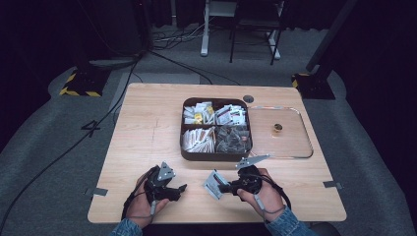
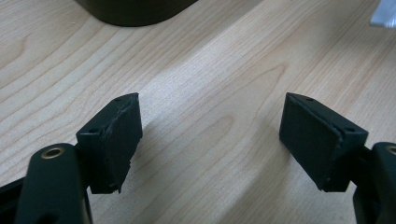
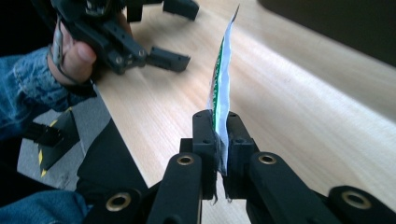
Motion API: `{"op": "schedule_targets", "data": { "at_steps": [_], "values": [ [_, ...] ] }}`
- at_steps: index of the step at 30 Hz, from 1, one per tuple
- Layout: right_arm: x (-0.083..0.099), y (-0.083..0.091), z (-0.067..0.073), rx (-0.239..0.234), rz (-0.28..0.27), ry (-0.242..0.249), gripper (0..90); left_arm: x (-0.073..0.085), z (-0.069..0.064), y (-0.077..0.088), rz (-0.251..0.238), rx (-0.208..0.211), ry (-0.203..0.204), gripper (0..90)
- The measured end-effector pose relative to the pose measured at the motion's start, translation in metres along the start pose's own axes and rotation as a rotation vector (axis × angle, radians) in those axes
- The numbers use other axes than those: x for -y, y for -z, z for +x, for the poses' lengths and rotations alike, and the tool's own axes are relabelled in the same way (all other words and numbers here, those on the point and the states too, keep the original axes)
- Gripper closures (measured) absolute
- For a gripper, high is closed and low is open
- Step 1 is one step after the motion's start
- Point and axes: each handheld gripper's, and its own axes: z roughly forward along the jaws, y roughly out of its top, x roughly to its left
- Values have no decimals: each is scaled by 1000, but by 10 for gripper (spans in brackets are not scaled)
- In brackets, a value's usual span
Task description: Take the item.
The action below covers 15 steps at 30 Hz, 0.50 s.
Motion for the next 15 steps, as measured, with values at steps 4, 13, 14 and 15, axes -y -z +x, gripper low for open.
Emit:
{"op": "schedule_targets", "data": {
  "at_steps": [4,13,14,15],
  "values": [
    [2,-7,2,-9,39,3,857,0,0,0,0,0,0,218],
    [3,-11,3,24,44,31,748,0,0,0,0,0,0,218],
    [3,-11,3,31,36,40,701,0,0,0,0,0,0,218],
    [3,-11,3,33,29,46,676,0,0,0,0,0,0,218]
  ]
}}
